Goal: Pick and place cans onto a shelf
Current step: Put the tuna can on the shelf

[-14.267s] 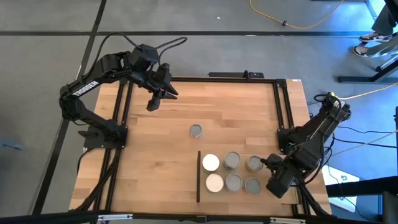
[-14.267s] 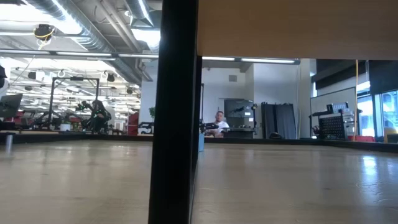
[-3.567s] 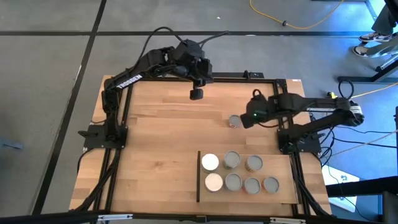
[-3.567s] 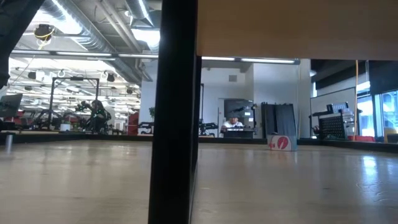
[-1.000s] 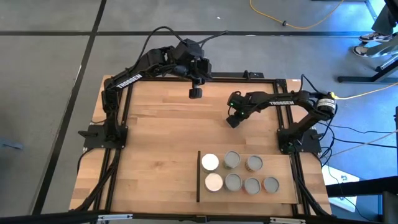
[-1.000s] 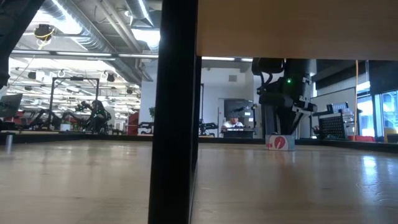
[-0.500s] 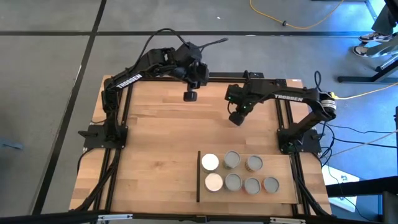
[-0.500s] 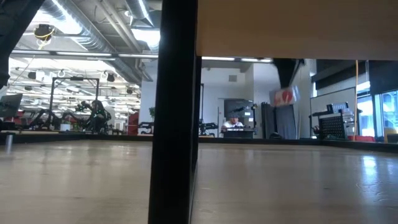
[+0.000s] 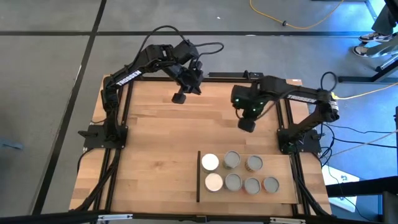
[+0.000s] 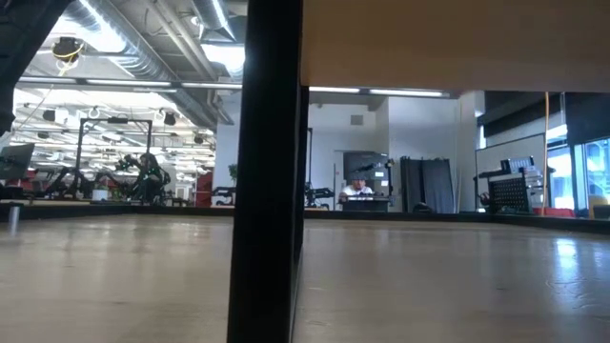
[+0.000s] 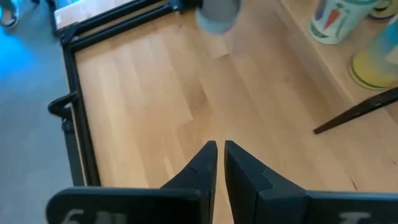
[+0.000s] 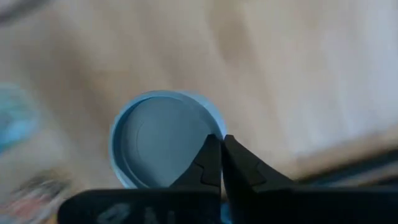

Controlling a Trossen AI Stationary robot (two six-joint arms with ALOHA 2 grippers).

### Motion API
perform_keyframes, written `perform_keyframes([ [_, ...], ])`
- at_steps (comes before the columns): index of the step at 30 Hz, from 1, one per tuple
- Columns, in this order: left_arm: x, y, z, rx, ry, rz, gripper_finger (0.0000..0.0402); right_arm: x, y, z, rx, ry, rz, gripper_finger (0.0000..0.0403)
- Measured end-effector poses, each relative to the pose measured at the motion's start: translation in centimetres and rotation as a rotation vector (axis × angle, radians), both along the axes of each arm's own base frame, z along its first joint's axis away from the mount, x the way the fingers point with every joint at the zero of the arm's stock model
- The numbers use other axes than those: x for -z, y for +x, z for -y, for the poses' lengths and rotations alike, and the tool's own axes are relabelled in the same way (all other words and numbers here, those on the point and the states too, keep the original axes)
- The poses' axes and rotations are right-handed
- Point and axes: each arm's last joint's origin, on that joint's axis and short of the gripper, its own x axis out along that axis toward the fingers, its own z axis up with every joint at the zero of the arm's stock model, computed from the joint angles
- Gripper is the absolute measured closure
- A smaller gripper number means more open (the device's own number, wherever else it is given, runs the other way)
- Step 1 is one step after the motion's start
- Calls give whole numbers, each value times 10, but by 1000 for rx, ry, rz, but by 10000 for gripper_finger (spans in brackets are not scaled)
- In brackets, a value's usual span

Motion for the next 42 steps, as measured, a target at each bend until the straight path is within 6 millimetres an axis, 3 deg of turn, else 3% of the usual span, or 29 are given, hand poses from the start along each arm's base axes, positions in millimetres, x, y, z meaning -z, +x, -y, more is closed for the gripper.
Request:
perform_keyframes([
  [9, 1, -1, 2, 12, -1, -12, 383, -57, -22, -35, -137, 65, 247, 400],
  [16, 3, -3, 3, 15, -17, -43, 383, -69, -60, -66, -53, 143, 294, 401],
  [23, 3, -3, 3, 20, -23, -43, 383, -56, -92, -99, 12, 324, 175, 401],
  [29, 3, -3, 4, 32, -33, -38, 383, -40, -107, -113, 39, 336, 87, 401],
  [36, 3, -3, 5, 32, -34, -38, 383, -1, -121, -126, 76, 286, -79, 401],
  [42, 3, -3, 5, 32, -35, -38, 383, 31, -122, -129, 71, 230, -180, 401],
])
